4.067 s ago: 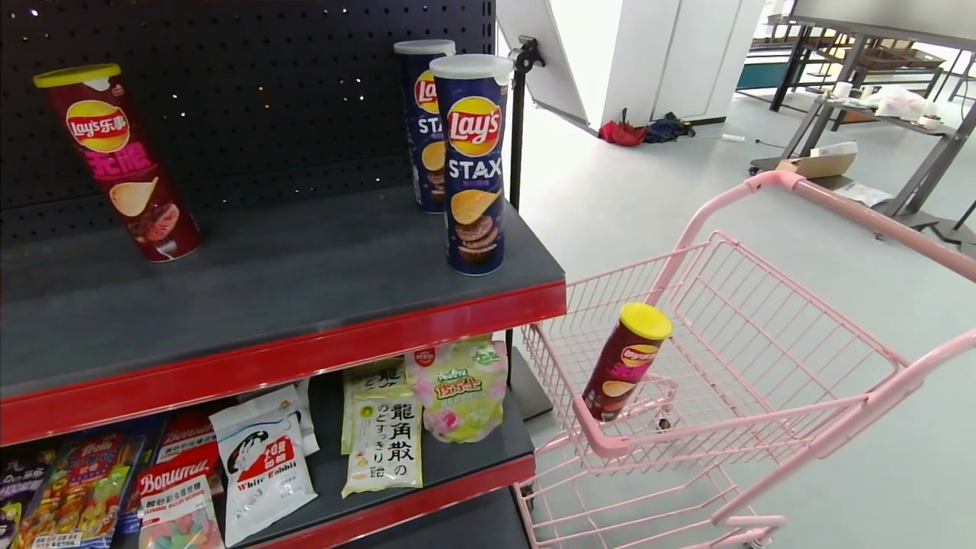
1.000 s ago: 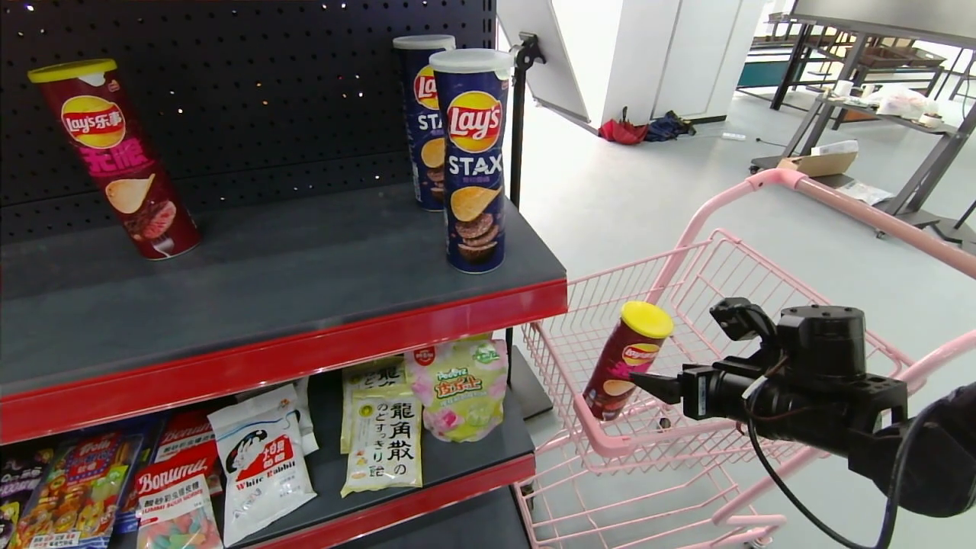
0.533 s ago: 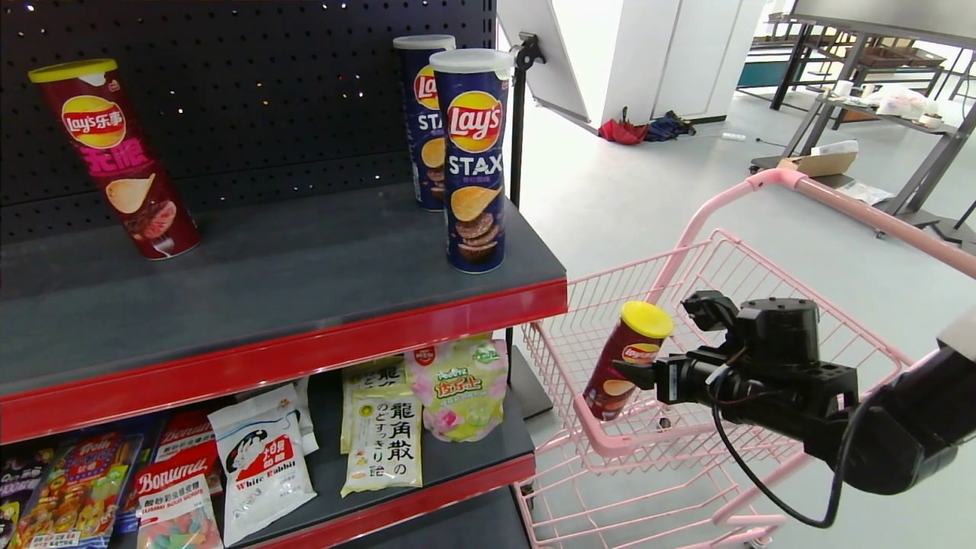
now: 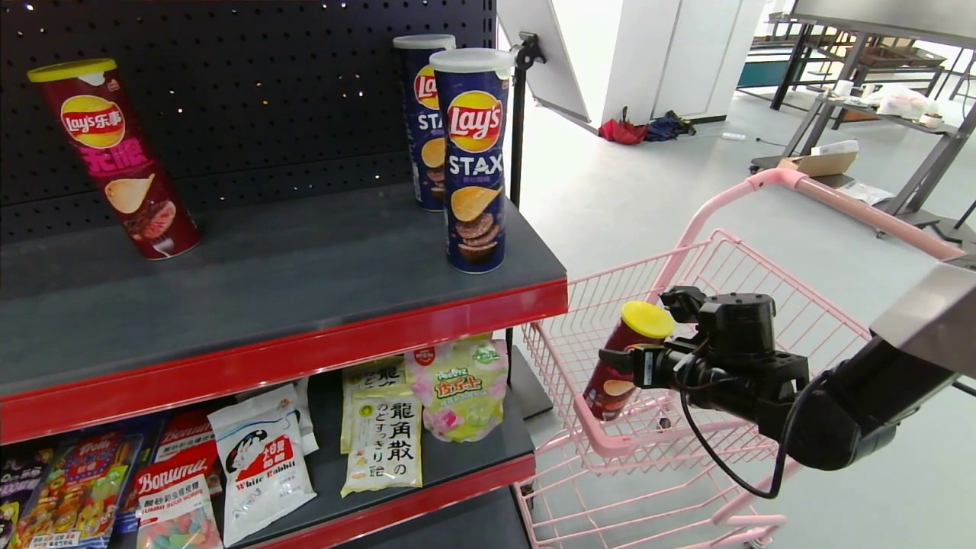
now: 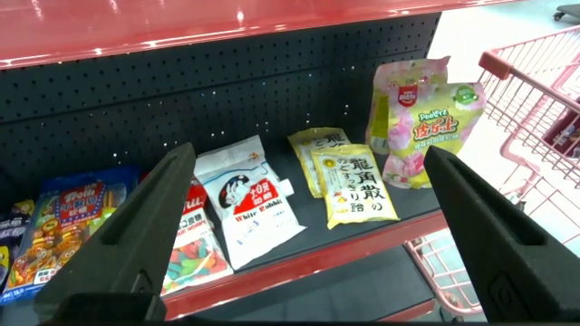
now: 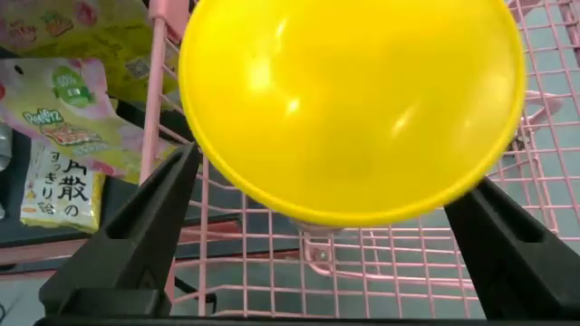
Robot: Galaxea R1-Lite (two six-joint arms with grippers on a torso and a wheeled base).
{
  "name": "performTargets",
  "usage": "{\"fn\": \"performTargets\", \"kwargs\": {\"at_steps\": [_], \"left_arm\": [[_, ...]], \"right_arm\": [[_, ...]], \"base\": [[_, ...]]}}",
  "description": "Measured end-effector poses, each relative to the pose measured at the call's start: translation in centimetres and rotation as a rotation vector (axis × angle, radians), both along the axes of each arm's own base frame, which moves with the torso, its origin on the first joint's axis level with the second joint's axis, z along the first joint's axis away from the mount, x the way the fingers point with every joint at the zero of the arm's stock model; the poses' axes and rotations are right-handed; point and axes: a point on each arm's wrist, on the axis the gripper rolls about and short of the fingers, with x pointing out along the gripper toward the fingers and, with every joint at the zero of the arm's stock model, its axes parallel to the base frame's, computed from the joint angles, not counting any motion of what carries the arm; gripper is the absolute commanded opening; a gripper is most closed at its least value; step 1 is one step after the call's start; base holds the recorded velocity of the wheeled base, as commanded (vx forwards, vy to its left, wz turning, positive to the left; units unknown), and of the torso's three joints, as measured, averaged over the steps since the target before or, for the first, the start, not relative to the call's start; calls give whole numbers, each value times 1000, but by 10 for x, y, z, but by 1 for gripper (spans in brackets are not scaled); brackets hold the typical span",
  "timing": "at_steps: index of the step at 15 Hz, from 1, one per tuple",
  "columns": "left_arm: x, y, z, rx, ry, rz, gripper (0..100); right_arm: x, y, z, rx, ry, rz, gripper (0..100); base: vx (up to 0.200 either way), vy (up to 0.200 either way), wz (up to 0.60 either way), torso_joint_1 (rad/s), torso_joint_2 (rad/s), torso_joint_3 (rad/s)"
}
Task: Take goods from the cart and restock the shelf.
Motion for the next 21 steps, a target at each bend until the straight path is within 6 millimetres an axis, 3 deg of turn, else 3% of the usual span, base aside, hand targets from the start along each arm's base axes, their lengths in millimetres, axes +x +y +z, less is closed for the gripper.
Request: {"fn": "performTargets", "kwargs": {"at_steps": [14,15,21], "left_arm": [[0,0,0,0,0,-1,100],[0,0,0,0,0,-1,100],[0,0,0,-1,0,0,100]], "right_arm": [[23,12,-10,-10,-24,-41,100],[23,12,-10,-9,-25,-41,0],[20,14,-13,-20,-15,-43,0]], "base": [[0,0,0,0,0,0],[0,0,0,0,0,0],[0,0,0,0,0,0]]}}
